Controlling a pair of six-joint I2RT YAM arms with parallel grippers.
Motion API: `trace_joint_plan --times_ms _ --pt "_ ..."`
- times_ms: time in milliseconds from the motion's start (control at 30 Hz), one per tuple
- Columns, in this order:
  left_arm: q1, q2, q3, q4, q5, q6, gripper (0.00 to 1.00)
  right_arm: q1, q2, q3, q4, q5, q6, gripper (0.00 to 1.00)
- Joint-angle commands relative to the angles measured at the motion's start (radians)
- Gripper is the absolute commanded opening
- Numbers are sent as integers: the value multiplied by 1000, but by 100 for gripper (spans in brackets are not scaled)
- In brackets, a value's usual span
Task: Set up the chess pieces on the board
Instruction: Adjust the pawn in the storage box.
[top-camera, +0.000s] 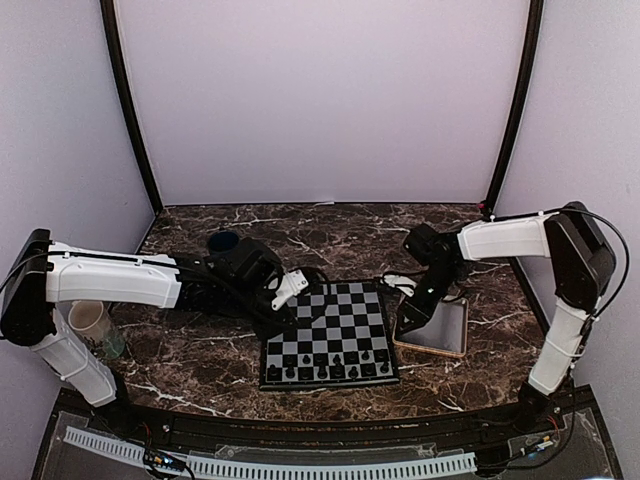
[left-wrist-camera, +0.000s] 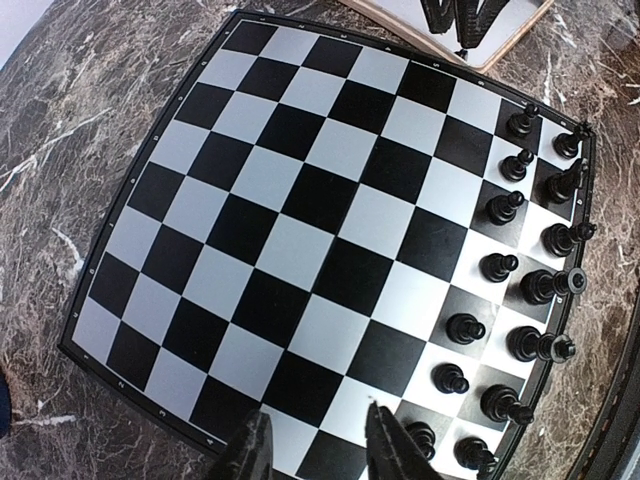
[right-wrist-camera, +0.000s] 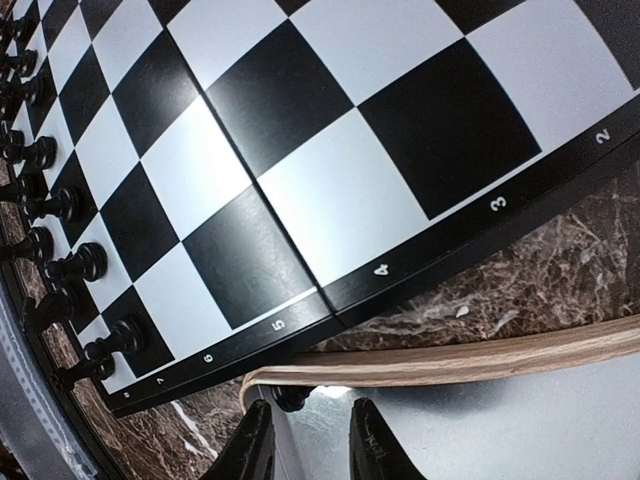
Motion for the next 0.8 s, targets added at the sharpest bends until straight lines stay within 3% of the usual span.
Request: trace_joint_plan --times_ms 0,367,767 --pt "-5 -39 9 -5 -35 -8 34 18 23 18 -26 9 3 28" --pt "-5 -32 -3 5 -47 -6 34 38 62 59 -11 43 30 28" --pt "-5 -6 -3 7 -53 -14 34 43 85 62 5 216 92 30"
